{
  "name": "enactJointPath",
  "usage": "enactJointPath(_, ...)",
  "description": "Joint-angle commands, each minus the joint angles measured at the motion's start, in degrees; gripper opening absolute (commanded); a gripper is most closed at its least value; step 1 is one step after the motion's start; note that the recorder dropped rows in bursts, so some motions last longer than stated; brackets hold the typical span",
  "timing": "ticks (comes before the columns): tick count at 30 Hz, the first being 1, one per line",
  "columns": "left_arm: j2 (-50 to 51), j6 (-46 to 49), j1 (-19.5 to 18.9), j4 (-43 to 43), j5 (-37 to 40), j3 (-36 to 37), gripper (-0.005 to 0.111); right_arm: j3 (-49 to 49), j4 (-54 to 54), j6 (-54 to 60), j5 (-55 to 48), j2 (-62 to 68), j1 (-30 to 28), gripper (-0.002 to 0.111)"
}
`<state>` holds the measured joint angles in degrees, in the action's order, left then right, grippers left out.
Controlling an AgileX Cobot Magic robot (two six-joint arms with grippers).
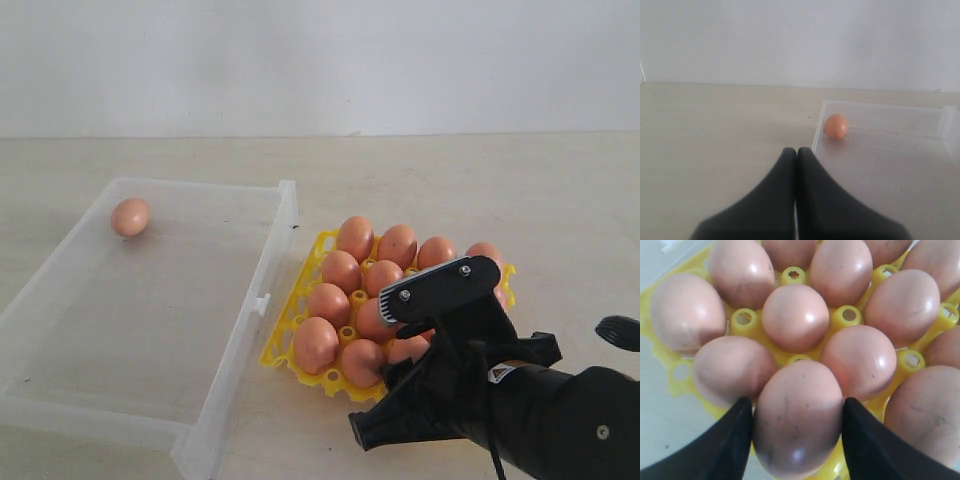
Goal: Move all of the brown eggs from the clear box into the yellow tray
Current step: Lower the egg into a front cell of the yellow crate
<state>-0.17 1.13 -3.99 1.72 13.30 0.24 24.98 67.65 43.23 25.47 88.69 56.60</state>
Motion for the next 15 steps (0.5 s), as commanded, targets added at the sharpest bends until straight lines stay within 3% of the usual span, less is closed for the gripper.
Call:
enactJointPath(1, 0.2, 0.0, 0.0, 0.3, 0.0, -0.2, -0.004, -0.3, 0.9, -0.1, 0.3, 0.0, -0.2, 0.041)
enactJointPath(8, 0.2, 0.0, 0.0, 0.3, 0.0, -0.2, -0.004, -0.3, 3.2, 0.1, 2.7, 0.0, -0.2, 0.062)
enactJointPath(15, 0.2, 0.0, 0.0, 0.3, 0.0, -0.2, -0.004, -0.3, 3.4, 0.1, 2.7, 0.0, -0.2, 0.062)
